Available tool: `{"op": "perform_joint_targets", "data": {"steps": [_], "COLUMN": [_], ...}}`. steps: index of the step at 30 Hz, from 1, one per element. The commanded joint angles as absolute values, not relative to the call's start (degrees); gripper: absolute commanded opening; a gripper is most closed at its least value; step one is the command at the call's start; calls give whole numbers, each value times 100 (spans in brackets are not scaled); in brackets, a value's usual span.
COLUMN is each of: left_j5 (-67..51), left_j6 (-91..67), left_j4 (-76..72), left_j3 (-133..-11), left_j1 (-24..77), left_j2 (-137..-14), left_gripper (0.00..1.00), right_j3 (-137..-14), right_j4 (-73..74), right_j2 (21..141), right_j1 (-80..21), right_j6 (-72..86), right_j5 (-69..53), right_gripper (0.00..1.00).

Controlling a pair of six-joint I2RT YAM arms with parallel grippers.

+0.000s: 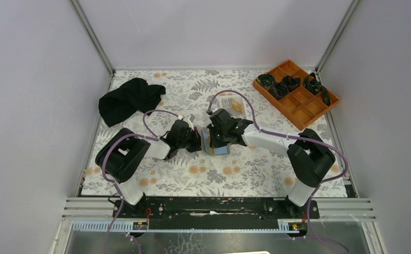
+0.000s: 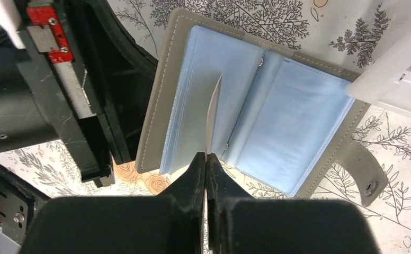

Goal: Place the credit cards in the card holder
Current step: Open the card holder at the center of the board.

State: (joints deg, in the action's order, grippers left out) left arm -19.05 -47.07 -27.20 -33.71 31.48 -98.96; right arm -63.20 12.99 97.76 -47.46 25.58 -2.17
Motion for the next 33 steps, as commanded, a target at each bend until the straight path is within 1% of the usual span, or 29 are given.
{"op": "perform_joint_targets", "data": {"steps": [1, 9, 12, 15, 21, 26, 30, 33], "left_j5": [-1621, -1370, -1055, -704, 28, 544, 795, 720], "left_j6": [-4518, -4431, -4476, -4540, -4492, -4547, -4602, -4637], "left_j4": [-1867, -1339, -935, -398, 639, 1377, 1666, 1555], "left_j3": [-3206, -3184, -3153, -3235, -3601, -3827, -3963, -4063], "left_j1": [3181, 3190, 3194, 3191, 3190, 3190, 3187, 3192], "left_j2": [-10293, -10158, -9824, -9474, -8776, -8190, -7672, -7347], "left_gripper": [0, 0, 0, 4, 9, 11, 13, 14], "right_j3": [-6614, -6854, -6935, -6991, -7056, -7119, -7122, -7122], "right_j4": [1073, 1261, 1407, 1534, 1665, 1747, 1749, 1740], "right_j2": [9950, 10285, 10437, 10584, 10778, 10916, 10981, 10995], "right_j1": [-4809, -4871, -4890, -4932, -5018, -5055, -5077, -5073], "right_j6": [2436, 2335, 2316, 2295, 2249, 2252, 2264, 2276], "right_j5": [-343, -161, -37, 55, 246, 314, 316, 322], "right_gripper": [0, 0, 0, 0, 0, 0, 0, 0]}}
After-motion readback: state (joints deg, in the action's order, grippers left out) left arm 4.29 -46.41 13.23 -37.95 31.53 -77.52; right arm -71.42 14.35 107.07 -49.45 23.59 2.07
